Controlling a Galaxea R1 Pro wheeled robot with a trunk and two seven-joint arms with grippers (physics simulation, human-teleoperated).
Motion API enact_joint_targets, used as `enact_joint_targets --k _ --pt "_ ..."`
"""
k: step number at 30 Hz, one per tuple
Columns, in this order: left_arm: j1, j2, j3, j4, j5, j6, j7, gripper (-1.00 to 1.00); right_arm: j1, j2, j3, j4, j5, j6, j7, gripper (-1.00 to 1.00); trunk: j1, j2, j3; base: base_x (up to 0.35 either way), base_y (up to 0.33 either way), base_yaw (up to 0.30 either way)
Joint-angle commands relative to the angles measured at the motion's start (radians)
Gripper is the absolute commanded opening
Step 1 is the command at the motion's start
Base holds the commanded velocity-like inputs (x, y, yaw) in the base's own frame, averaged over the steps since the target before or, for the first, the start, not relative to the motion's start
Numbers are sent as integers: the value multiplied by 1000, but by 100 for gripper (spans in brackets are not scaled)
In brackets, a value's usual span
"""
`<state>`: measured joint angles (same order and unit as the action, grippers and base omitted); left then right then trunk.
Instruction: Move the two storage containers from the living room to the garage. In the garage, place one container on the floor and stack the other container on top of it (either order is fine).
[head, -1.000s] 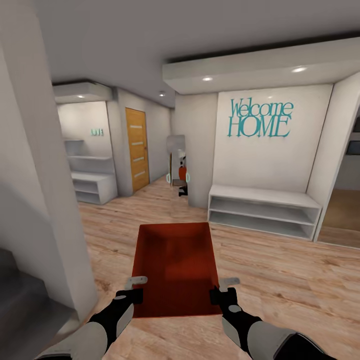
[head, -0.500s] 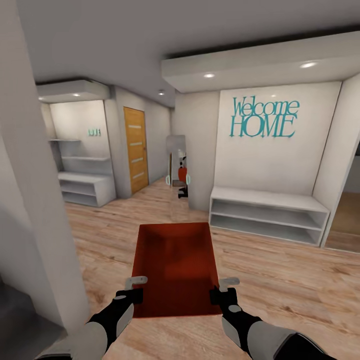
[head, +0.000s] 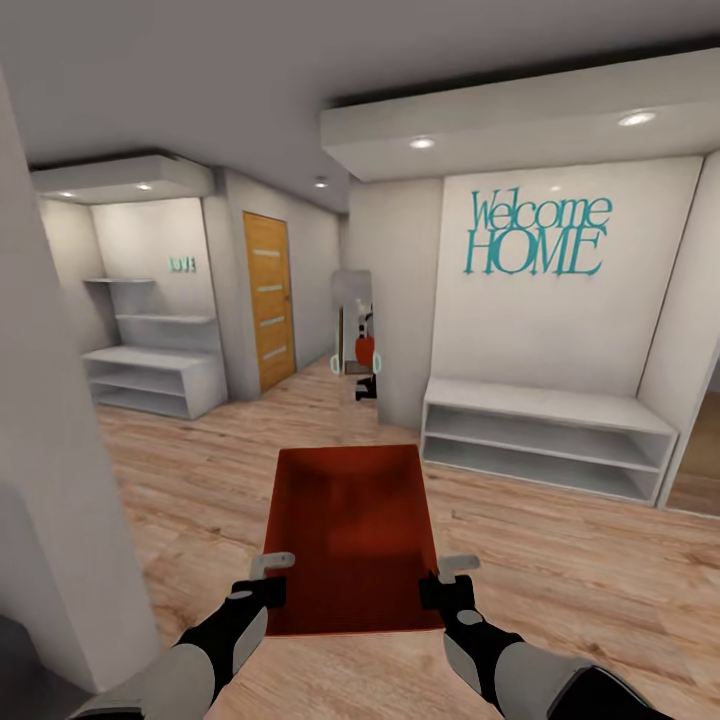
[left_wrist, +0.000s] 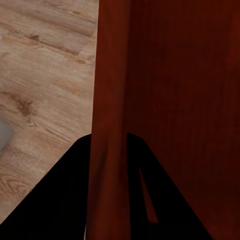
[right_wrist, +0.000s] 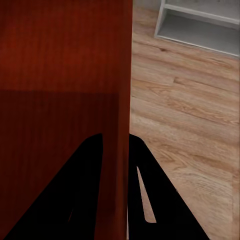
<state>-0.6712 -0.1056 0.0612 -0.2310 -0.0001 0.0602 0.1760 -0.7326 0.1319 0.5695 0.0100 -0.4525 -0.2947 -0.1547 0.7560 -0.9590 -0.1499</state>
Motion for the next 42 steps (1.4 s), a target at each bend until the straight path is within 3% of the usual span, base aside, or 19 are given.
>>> enact_joint_targets --k 1,42 --pt "0 52 48 -4 40 7 6 -100 -1 0 -60 -2 6 -1 -2 -100 1 -1 -1 322 0 0" --pt "-1 52 48 -2 40 7 6 -100 -1 0 -60 -2 6 -1 -1 -100 1 -1 -1 322 0 0"
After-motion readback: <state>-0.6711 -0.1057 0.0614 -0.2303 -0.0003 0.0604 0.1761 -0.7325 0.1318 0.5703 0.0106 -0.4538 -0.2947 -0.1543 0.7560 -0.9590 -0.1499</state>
